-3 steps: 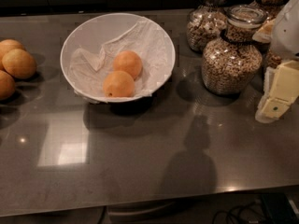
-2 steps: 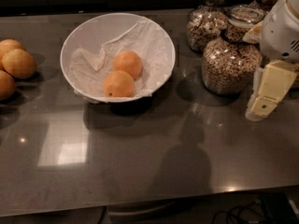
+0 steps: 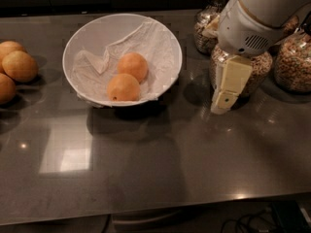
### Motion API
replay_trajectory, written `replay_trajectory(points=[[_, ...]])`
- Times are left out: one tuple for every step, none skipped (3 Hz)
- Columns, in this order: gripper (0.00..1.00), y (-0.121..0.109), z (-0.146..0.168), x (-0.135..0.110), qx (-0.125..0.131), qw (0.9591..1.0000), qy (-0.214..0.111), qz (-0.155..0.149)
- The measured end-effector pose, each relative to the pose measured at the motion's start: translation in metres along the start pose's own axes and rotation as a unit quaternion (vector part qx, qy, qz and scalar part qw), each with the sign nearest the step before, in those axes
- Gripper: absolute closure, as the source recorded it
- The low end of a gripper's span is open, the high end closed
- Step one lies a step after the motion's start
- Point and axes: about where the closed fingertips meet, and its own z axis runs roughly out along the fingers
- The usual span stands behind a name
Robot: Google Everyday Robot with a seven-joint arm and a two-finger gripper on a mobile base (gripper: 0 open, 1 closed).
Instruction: Pick orange from white bowl
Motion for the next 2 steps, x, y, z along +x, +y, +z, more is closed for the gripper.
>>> replay_trajectory(points=[[0.0,0.0,0.0,0.0,0.0,1.0,0.0,0.0],[0.0,-0.017,0.014,-0.011,0.002,0.9994,-0.035,-0.004]])
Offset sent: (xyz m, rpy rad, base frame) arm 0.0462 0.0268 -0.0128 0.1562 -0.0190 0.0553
